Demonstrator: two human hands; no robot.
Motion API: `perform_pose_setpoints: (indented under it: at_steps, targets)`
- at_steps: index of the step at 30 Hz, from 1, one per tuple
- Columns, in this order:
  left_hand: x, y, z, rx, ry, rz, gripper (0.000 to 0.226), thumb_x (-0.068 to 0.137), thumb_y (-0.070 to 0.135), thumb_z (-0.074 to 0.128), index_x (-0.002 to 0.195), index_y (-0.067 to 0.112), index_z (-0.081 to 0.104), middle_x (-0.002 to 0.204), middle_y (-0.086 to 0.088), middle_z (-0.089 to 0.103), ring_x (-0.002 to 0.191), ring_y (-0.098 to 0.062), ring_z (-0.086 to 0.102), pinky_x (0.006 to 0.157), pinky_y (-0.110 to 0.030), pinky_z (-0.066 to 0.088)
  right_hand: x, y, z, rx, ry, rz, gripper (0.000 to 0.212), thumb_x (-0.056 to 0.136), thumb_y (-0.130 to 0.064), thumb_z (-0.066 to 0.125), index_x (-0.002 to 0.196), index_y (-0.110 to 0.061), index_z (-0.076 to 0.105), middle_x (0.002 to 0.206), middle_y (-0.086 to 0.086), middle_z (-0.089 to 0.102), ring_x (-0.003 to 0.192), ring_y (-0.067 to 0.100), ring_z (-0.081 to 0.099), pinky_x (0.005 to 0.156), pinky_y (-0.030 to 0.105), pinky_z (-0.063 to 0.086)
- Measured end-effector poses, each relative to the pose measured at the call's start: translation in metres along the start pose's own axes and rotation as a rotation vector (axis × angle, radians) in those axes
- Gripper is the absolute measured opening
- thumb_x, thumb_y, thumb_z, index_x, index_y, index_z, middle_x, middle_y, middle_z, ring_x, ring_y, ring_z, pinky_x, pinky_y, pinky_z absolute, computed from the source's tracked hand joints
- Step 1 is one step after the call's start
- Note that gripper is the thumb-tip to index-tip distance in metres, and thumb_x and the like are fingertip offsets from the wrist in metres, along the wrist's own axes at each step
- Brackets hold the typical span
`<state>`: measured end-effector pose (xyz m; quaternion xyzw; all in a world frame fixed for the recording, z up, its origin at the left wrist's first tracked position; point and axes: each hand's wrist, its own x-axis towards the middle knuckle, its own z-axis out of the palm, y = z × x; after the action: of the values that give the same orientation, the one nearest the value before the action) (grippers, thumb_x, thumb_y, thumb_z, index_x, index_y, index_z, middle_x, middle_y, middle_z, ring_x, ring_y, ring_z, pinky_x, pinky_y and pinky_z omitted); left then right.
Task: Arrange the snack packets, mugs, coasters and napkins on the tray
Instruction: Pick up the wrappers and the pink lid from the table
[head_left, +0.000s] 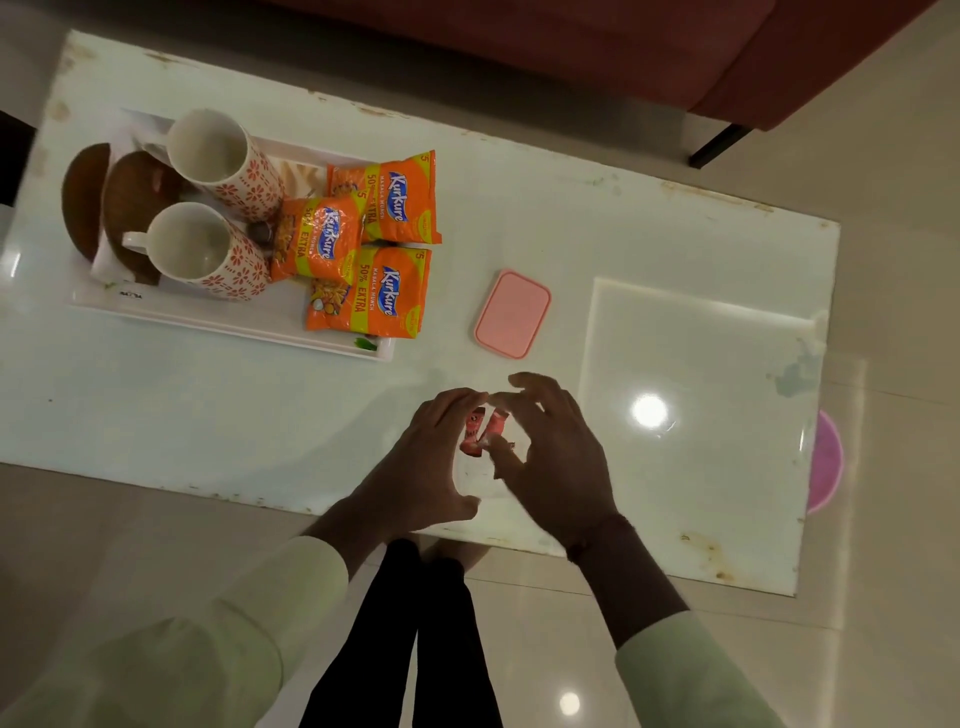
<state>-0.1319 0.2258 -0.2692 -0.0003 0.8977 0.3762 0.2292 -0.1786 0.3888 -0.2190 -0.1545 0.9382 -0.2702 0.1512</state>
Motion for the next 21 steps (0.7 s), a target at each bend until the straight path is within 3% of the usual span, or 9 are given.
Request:
perform_pose_setpoints:
  at_steps: [4,8,15,21]
  targets:
    - [0.0,-0.006,-0.003,-0.025,-0.007,-0.004,0.11,0.053,0.048,0.082,0.14,0.039,0.014,0.146,0.015,0.024,0.131,-0.005,0.028,0.1,-0.031,0.043,0.037,0.011,0.006,-0.008,0.033,0.067,0.041,0.09,-0.027,0.065,0.13,-0.022,0.056,0.137,-0.001,0.052,0.125,0.018,0.049,0.095,0.031,0.049]
    - [0.003,-0.011,-0.004,0.004,-0.017,-0.023,0.11,0.052,0.05,0.082,0.14,0.039,0.015,0.148,0.014,0.024,0.135,-0.012,0.031,0.101,-0.035,0.043,0.077,0.021,0.017,-0.086,-0.07,0.149,0.064,0.089,-0.033,0.065,0.146,-0.023,0.039,0.153,0.004,0.036,0.137,0.026,0.037,0.107,0.042,0.042]
    - [0.008,-0.023,-0.006,0.012,-0.033,-0.029,0.11,0.053,0.049,0.082,0.14,0.04,0.014,0.146,0.016,0.022,0.127,-0.003,0.028,0.098,-0.028,0.041,0.13,0.031,0.035,-0.216,-0.238,0.173,0.099,0.074,-0.037,0.079,0.153,-0.033,0.02,0.164,0.009,0.007,0.149,0.041,0.006,0.108,0.062,0.035]
    - [0.012,-0.029,-0.009,-0.012,-0.06,-0.033,0.11,0.056,0.045,0.082,0.142,0.038,0.013,0.148,0.016,0.02,0.134,-0.009,0.028,0.1,-0.03,0.041,0.136,0.039,0.045,-0.273,-0.304,0.157,0.094,0.074,-0.037,0.082,0.152,-0.035,0.029,0.165,0.01,0.001,0.149,0.043,-0.007,0.108,0.064,0.035]
